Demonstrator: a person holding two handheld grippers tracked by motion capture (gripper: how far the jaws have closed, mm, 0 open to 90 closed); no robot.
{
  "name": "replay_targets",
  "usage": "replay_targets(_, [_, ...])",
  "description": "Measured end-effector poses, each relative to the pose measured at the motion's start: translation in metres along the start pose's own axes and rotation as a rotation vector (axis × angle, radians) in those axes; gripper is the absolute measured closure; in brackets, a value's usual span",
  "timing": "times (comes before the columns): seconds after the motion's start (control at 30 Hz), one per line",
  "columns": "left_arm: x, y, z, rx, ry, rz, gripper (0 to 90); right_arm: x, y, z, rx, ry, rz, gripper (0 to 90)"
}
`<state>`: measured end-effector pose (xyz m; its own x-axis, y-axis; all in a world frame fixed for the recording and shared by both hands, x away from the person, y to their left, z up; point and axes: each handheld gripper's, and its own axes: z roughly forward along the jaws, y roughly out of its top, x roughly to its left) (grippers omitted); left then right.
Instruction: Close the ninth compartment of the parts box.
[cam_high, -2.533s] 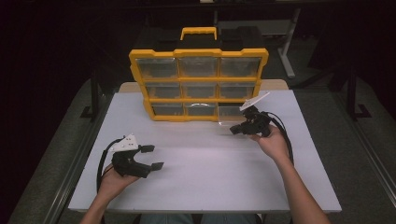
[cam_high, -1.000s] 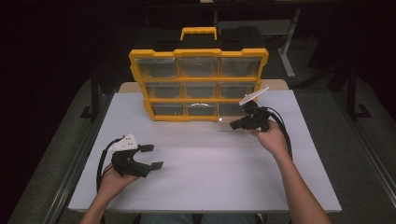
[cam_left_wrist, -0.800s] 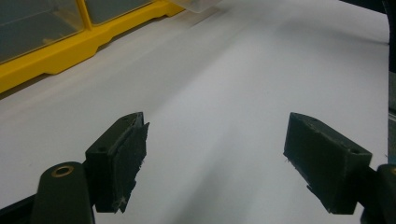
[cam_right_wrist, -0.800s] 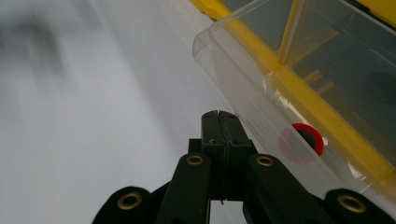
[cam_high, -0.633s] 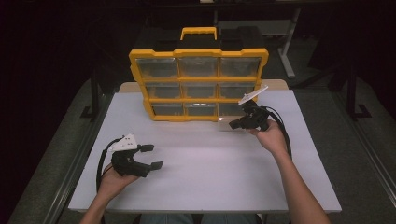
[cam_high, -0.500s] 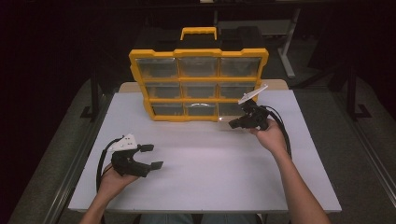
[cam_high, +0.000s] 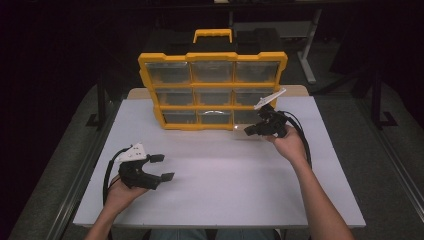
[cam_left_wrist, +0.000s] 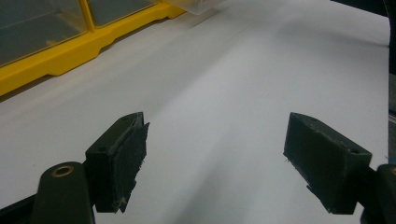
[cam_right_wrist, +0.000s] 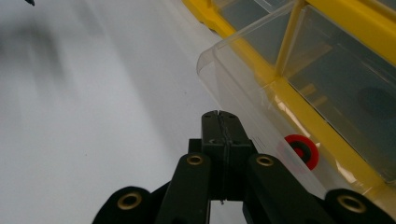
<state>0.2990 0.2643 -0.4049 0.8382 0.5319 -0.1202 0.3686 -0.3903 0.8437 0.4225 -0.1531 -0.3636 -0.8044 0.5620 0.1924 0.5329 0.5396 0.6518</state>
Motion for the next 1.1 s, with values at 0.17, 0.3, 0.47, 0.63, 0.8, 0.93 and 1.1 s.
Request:
replay_targets(0.17, [0.0000, 0.0001, 0.0004, 0.005, 0.001, 0.001, 20.9, -0.0007, 0.0000, -0.0014, -0.001, -0.002, 0.002, 88.7])
replay_targets(0.3, [-0.0002, 0.0002, 0.0002, 0.005, 0.001, -0.002, 20.9, -0.0021, 0.0006, -0.0029, -0.005, -0.006, -0.001, 88.7])
replay_targets(0.47, [0.0005, 0.0003, -0.0004, 0.000, 0.004, 0.004, 21.0, -0.0030, 0.0027, -0.0046, -0.009, -0.008, 0.001, 88.7])
replay_targets(0.63, [0.0003, 0.0003, -0.0006, -0.001, 0.004, 0.004, 20.9, -0.0034, 0.0051, -0.0046, -0.008, -0.008, -0.007, 88.8])
replay_targets(0.8, [0.0004, 0.0005, -0.0007, 0.003, 0.004, 0.004, 21.0, -0.0034, 0.0075, -0.0050, -0.006, -0.006, -0.003, 88.8])
replay_targets(0.93, [0.0003, 0.0007, -0.0007, 0.006, 0.003, 0.004, 20.9, -0.0038, 0.0085, -0.0047, -0.005, -0.008, -0.002, 88.8])
replay_targets(1.1, [-0.0001, 0.0005, -0.0012, 0.001, 0.004, 0.009, 21.0, -0.0074, 0.0093, -0.0069, -0.030, 0.026, -0.006, 88.9])
